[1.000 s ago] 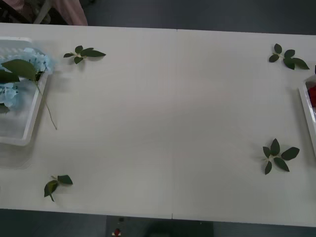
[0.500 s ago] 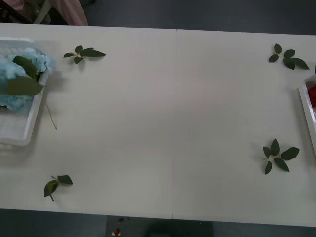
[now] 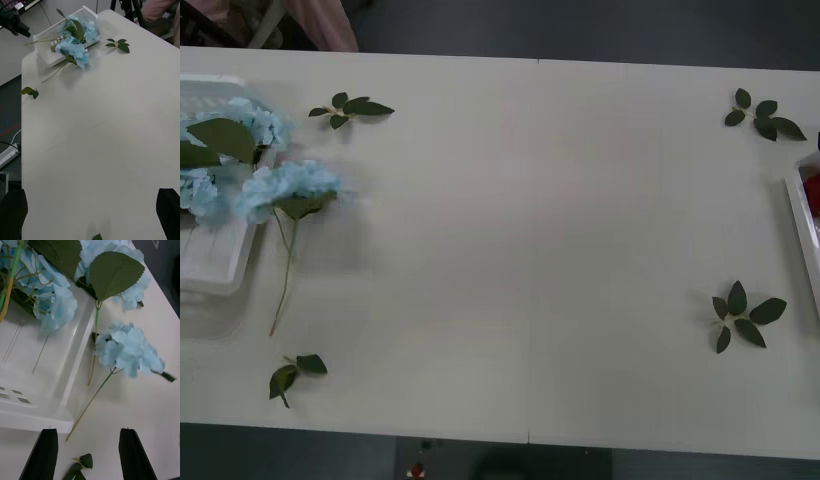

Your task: Put the red flowers into the right box and the blue flowers into the left box

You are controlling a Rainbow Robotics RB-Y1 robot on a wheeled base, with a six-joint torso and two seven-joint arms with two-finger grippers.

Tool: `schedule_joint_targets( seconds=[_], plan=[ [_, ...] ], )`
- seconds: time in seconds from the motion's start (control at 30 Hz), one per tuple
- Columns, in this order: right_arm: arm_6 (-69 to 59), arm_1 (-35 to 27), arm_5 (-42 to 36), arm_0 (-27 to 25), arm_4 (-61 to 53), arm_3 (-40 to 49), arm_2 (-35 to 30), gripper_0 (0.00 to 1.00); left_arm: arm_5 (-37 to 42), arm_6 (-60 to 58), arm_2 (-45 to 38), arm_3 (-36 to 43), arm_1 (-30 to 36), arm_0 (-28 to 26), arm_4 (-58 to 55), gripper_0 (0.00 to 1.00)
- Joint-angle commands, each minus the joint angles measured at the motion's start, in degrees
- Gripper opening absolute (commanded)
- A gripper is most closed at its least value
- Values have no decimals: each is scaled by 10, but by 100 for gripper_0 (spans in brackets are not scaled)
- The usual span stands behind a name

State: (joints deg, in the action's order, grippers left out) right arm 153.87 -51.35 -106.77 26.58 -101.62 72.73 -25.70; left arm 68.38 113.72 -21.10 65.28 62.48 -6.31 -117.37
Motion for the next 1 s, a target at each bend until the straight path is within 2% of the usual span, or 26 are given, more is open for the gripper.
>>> schedule_joint_targets(
  seconds=[0.03, 0.23, 0.47, 0.57, 0.7, 0.83, 1.0],
  plan=[
    [11, -26, -2, 1, -7, 7, -2, 100, 2, 45, -8, -1, 12, 3, -5, 50],
    [11, -26, -2, 1, -7, 7, -2, 100, 2, 49, -8, -1, 12, 3, -5, 60],
    [11, -26, -2, 1, -7, 7, -2, 100, 4, 51, -9, 0, 12, 3, -8, 65],
    [11, -26, -2, 1, -7, 7, -2, 100, 16, 50, -17, 12, 13, 3, -12, 71],
    [11, -26, -2, 1, -7, 7, -2, 100, 25, 41, -26, 64, 38, 3, -10, 79],
    [11, -26, -2, 1, -7, 7, -2, 100, 24, 34, -36, 108, 46, 3, -8, 80],
    [11, -26, -2, 1, -7, 7, -2, 100, -23, 26, -36, 206, 33, 9, 41, 80]
  ],
)
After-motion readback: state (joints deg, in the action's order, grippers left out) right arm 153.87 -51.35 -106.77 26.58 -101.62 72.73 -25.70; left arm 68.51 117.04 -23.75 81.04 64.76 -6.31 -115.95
